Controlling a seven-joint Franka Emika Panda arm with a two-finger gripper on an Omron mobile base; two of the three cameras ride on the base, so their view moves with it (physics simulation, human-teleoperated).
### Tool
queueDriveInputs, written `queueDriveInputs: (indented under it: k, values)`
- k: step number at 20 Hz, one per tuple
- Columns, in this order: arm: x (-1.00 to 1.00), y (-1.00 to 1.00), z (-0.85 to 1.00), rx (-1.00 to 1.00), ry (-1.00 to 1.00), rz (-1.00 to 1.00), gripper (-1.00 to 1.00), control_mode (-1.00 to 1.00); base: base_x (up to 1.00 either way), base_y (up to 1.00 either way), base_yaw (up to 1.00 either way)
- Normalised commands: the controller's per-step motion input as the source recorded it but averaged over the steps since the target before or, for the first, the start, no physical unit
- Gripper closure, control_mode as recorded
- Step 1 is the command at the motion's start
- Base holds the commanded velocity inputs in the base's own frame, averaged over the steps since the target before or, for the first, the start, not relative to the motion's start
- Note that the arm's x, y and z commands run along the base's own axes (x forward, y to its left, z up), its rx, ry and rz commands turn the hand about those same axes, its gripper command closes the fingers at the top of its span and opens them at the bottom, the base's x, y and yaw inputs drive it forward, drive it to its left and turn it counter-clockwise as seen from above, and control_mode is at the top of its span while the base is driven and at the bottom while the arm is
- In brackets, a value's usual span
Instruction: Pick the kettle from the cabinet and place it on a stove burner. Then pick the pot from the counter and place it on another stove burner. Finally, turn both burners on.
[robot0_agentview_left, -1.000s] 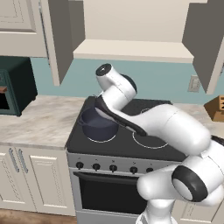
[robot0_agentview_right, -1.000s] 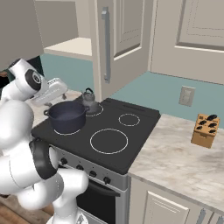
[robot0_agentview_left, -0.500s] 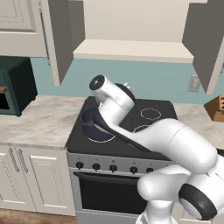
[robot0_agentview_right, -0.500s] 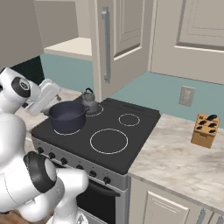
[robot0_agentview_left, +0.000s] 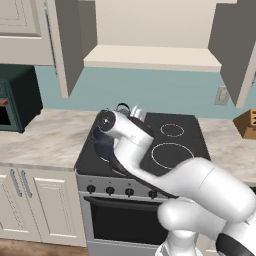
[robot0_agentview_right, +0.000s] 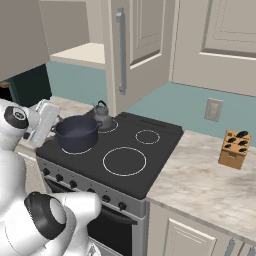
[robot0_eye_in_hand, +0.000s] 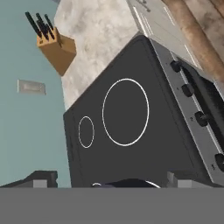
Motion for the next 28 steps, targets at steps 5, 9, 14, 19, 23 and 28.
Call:
queueDriveInputs:
  k: [5, 9, 14, 19, 23, 28]
  values:
    - [-0.37, 0.18, -0.29, -0.18, 0.00, 0.20, -1.00, -1.00, 0.00, 0.00, 0.00]
    - [-0.44, 0.17, -0.33, -0.16, 0.00, 0.17, -1.00, -1.00, 0.00, 0.00, 0.00]
    - [-0.37, 0.19, -0.33, -0.15, 0.00, 0.15, -1.00, -1.00, 0.00, 0.00, 0.00]
    - [-0.25, 0.11, -0.31, -0.13, 0.00, 0.05, -1.00, -1.00, 0.00, 0.00, 0.00]
    - [-0.28, 0.10, -0.31, -0.11, 0.00, 0.04, -1.00, -1.00, 0.00, 0.00, 0.00]
    - [-0.12, 0.27, -0.36, -0.13, 0.00, 0.04, -1.00, -1.00, 0.00, 0.00, 0.00]
